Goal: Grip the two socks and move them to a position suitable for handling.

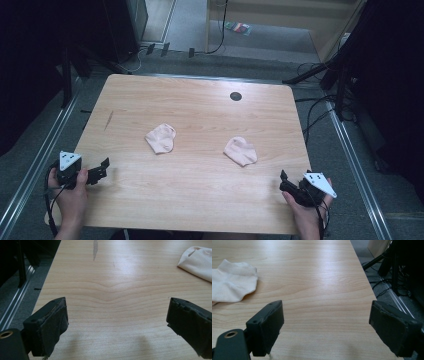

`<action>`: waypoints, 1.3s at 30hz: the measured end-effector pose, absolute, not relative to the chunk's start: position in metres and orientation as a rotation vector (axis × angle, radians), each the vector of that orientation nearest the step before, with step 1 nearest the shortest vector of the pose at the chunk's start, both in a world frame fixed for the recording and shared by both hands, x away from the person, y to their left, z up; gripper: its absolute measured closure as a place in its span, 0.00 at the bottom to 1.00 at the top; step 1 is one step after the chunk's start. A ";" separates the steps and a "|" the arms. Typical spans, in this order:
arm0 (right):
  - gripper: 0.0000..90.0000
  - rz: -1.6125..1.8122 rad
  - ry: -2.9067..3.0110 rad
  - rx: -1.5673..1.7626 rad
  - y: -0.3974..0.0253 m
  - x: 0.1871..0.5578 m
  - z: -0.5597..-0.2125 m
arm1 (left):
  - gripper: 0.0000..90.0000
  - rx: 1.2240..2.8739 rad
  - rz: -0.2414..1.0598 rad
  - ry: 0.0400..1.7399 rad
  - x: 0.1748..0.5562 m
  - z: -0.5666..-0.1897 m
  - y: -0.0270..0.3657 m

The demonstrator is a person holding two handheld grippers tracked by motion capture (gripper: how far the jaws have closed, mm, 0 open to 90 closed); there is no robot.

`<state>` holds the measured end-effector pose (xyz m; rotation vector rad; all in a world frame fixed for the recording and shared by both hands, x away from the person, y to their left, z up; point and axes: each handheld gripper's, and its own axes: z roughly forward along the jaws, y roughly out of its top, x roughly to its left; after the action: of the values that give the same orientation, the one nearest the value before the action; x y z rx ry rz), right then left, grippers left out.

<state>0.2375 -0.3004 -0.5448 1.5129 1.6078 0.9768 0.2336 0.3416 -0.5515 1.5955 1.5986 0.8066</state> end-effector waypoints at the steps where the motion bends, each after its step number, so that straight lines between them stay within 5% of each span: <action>1: 0.14 0.974 1.604 1.516 -0.300 0.237 -0.544 | 0.05 1.596 0.810 1.599 0.233 -0.552 0.341; 16: 0.17 1.113 1.573 1.464 -0.269 0.237 -0.500 | 0.05 1.588 0.803 1.583 0.232 -0.551 0.342; 30: 0.37 1.150 1.693 1.317 -0.205 0.276 -0.452 | 0.06 1.593 0.812 1.588 0.232 -0.551 0.341; 39: 0.51 1.157 1.846 1.280 -0.183 0.304 -0.468 | 0.07 1.593 0.819 1.586 0.232 -0.552 0.340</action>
<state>0.3044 -0.1832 -0.4677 1.2802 1.8460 1.1571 0.2324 0.3400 -0.5515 1.5930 1.5862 0.8191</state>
